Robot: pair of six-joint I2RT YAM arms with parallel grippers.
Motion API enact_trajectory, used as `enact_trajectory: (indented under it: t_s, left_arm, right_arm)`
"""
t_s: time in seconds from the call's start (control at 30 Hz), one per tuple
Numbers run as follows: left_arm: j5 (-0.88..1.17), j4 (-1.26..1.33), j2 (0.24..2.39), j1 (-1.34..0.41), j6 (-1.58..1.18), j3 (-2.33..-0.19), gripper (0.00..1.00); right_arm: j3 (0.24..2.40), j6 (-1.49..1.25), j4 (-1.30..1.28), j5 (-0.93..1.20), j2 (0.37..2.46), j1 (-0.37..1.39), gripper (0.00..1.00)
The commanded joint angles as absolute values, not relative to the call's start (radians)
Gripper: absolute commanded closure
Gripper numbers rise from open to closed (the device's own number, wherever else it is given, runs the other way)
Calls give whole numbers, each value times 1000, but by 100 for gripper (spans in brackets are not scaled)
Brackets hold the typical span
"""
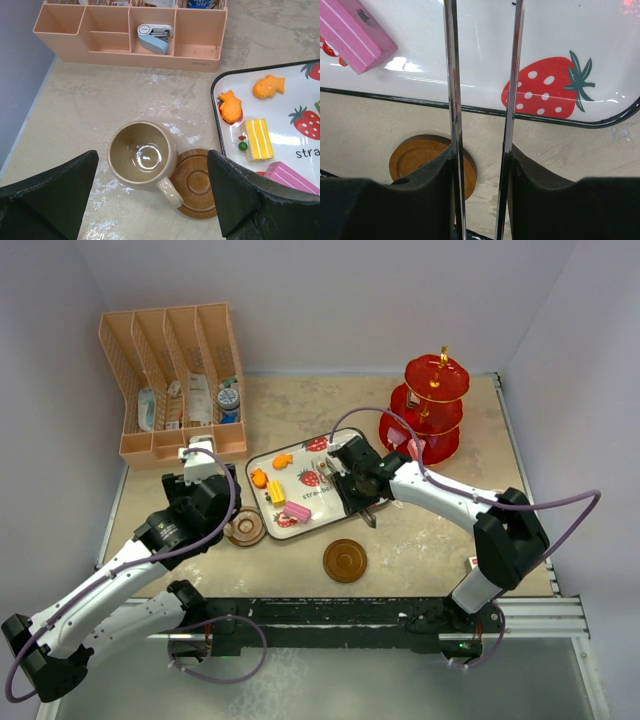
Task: Serve the afternoon tea
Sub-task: Pick up the desert from the tray, then place the desert on the desert table.
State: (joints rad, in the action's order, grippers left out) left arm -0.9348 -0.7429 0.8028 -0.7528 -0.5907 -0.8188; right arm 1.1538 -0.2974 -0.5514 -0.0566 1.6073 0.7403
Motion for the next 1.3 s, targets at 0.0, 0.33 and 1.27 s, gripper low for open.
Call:
enact_trajectory:
  t_s: [0.0,0.33,1.27]
  left_arm:
    - [-942,-731,804,-751,-593,-845,13]
    - [-945,-732,804,-751,-596,-845,13]
    - [-932,-730,785,-750,-594,-842,13]
  right_arm:
    - [1157,-290,-531,-52,1614,753,60]
    - [1182,-351,-536,-138,1557,753,77]
    - [1049,-768,-788,-323,935,569,76]
